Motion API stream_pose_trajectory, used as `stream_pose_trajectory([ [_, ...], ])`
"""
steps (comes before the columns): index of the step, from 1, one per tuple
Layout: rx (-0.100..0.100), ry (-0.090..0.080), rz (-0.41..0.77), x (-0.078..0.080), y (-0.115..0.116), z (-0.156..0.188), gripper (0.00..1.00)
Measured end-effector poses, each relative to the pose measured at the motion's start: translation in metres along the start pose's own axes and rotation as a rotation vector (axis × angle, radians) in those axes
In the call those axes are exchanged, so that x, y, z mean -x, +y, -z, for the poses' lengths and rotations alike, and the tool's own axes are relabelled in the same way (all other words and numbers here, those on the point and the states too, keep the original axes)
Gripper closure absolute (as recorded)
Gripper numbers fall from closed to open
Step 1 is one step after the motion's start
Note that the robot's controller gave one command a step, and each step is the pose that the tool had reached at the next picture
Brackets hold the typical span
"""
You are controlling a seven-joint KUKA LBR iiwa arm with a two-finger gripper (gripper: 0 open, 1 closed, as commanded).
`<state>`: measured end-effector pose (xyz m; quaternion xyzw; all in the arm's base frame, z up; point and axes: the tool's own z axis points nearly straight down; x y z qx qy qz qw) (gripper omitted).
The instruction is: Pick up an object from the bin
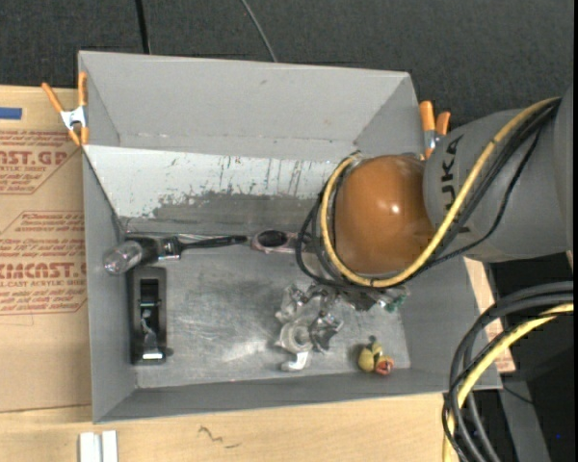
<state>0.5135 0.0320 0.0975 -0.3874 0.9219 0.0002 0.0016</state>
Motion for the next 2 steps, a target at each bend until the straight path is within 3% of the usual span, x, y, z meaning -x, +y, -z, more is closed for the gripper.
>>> stream_pose_trajectory([
  [2,0.001,0.001,0.000,0.0019,0.0001,0.0156,1.00],
])
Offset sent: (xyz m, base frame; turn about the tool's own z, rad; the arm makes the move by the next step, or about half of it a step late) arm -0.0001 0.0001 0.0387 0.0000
